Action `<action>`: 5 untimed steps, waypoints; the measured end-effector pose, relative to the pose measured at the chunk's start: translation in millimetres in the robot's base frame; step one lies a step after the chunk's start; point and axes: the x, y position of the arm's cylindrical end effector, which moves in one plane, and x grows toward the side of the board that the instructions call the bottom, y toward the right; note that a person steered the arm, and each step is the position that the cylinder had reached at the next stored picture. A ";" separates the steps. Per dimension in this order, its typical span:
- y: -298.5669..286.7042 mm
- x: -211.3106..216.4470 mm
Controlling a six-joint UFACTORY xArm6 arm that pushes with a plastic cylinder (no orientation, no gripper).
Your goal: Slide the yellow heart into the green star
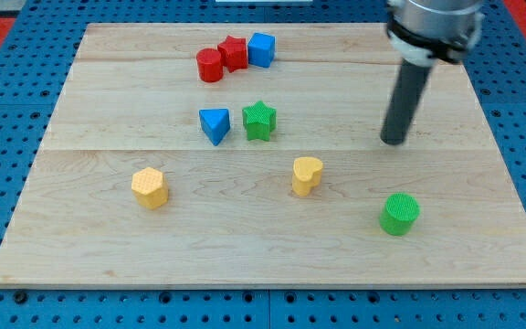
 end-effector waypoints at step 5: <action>-45.5 66.4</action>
